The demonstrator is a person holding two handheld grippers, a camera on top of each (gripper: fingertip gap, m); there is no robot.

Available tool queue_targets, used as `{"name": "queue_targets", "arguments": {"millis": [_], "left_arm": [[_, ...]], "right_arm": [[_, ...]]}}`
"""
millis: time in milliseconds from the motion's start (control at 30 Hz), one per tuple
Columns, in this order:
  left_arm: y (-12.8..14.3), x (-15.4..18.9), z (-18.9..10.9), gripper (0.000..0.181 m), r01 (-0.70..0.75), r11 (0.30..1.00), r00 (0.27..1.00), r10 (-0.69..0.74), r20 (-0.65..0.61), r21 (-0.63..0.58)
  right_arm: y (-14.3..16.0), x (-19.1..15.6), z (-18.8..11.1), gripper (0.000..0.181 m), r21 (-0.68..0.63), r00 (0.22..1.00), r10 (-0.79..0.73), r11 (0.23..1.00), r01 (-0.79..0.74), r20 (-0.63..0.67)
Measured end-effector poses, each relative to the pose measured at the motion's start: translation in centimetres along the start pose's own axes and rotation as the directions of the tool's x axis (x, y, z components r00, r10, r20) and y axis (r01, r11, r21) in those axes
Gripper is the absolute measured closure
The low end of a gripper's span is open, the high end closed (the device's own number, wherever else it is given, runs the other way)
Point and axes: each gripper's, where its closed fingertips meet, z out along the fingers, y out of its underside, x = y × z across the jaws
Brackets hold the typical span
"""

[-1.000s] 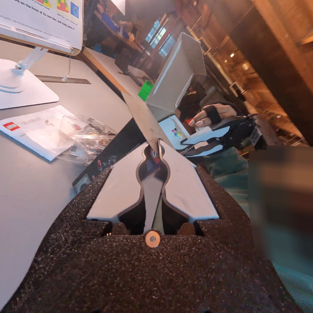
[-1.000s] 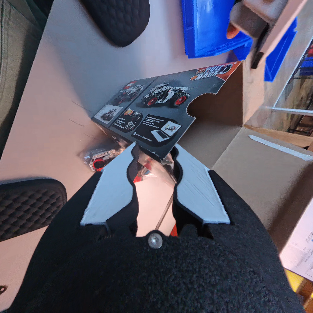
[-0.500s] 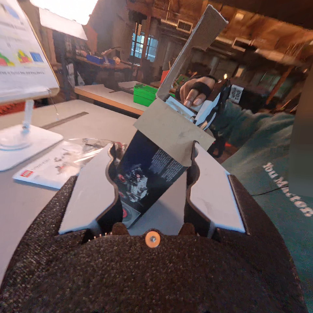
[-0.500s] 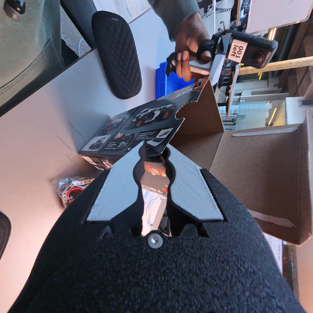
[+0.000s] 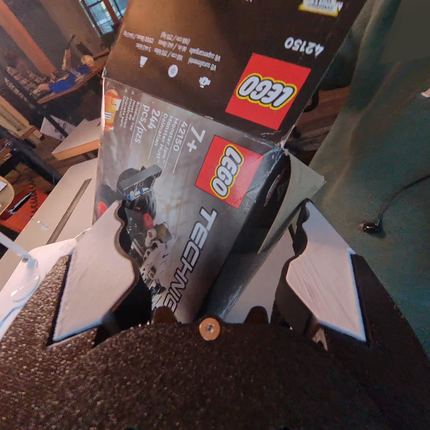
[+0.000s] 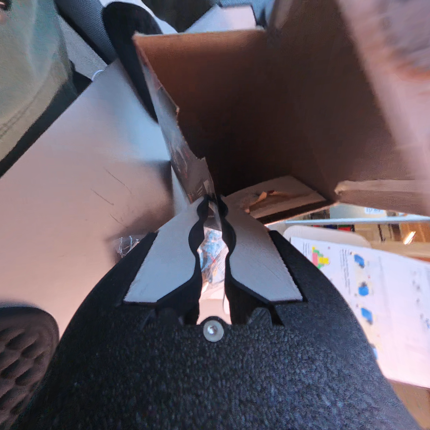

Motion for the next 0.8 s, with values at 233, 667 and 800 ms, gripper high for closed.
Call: {"name": "queue_targets", "arguments": {"millis": [233,667,800], "left_arm": [[-0.7,-1.6,-1.5,0.09,0.069,0.997,0.986,-0.072,0.153,0.023],[-1.0,-4.4,-1.0,0.106,0.261,0.965,0.934,-0.253,0.254,-0.001],[-1.3,-5.1,-0.5,0.102,0.3,0.953,0.913,-0.278,0.3,-0.029]], "right_arm": [[3.4,1.0,0.1,0.167,0.063,0.898,0.431,0.902,-0.427,-0.089],[4.1,5.3,-2.1,0.158,0.027,0.657,0.702,0.689,-0.725,-0.275],[6.8,5.7,-0.1,0.13,-0.107,0.646,0.668,0.66,-0.744,-0.369]]}}
